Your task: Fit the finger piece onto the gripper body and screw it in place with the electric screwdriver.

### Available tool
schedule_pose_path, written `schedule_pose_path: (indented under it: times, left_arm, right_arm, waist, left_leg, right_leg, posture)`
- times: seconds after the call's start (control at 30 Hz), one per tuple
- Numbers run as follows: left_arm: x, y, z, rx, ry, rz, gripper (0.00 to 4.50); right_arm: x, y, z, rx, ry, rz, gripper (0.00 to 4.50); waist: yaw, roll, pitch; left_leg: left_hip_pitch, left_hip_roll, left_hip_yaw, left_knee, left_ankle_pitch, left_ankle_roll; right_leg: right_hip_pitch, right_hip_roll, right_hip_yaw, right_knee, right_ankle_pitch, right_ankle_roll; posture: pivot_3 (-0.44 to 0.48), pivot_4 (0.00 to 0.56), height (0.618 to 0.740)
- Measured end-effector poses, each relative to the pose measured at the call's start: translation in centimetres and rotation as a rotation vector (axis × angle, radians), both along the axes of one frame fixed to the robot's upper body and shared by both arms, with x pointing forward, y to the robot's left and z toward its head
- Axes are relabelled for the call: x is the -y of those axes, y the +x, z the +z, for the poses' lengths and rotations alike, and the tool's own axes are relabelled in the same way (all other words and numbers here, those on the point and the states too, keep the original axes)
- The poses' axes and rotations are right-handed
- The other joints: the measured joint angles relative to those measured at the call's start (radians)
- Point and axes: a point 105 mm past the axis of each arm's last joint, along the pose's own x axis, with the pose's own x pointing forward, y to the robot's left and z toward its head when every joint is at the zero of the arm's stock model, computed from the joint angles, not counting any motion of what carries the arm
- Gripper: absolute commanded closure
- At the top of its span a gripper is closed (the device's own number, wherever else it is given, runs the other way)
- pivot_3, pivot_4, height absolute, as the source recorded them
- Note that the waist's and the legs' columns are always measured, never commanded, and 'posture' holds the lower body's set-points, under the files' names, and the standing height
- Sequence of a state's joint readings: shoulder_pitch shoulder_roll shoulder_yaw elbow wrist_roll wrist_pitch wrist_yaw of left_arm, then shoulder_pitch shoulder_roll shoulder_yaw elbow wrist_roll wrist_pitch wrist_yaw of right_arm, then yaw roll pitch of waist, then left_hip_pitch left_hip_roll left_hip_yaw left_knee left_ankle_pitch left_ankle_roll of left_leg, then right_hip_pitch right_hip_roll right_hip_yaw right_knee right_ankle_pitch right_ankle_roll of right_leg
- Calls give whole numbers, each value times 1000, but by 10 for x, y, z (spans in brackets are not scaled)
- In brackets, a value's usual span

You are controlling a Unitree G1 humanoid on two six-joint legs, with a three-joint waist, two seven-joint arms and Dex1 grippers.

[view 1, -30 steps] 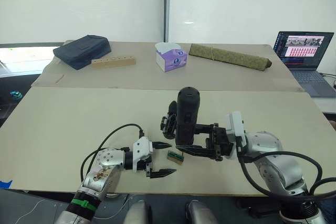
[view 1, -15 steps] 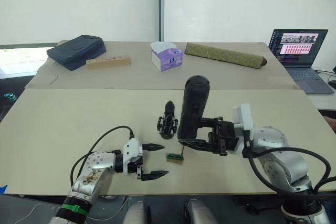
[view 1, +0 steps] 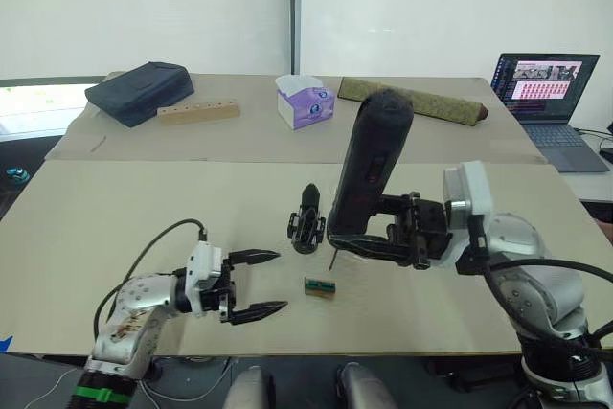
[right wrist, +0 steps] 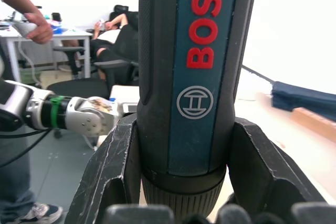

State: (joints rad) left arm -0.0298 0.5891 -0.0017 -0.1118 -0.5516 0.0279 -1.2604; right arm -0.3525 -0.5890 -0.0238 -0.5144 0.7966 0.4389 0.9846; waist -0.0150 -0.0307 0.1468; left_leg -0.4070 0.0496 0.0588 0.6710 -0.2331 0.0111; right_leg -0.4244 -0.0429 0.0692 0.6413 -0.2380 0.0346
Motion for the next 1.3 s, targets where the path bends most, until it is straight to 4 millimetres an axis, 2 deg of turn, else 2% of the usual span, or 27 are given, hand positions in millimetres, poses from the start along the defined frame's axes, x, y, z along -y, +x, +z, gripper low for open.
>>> schedule_pose_path:
  times: [0.2,0.43,0.57,0.9,1.0,1.3]
  left_arm:
    - [-16,9,18,19,-31,68,0]
    - [-21,27,36,65,-53,137,0]
    - [-18,41,38,80,-41,160,0]
    - [-6,57,38,60,-3,172,0]
    - [-1,59,40,68,9,157,0]
    - [6,59,28,49,59,133,0]
  right_arm:
    - [4,3,18,26,9,-17,2600]
    - [12,16,31,11,49,-70,2600]
    - [14,27,33,15,30,-86,2600]
    - [12,53,31,4,-3,-85,2600]
    - [9,56,35,11,8,-71,2600]
    - [-3,67,30,-2,20,-52,2600]
  waist:
    - [1,-1,1]
    - [2,-2,2]
    - [2,-2,2]
    - [1,-3,3]
    - [1,-3,3]
    - [1,-2,3]
  left_leg:
    - [0,0,0,0,0,0]
    - [0,-1,1,0,0,0]
    - [0,-1,1,0,0,0]
    - [-1,-1,1,0,0,0]
    - [-1,-1,1,0,0,0]
    - [-1,-1,1,0,0,0]
  right_leg:
    - [0,0,0,0,0,0]
    - [0,0,0,0,0,0]
    - [0,0,0,0,0,0]
    - [-1,0,0,0,0,0]
    - [0,0,0,0,0,0]
    - [-1,0,0,0,1,0]
  posture:
    - [0,150,740]
    - [0,150,740]
    - [0,150,740]
    - [0,150,740]
    - [0,150,740]
    - [0,150,740]
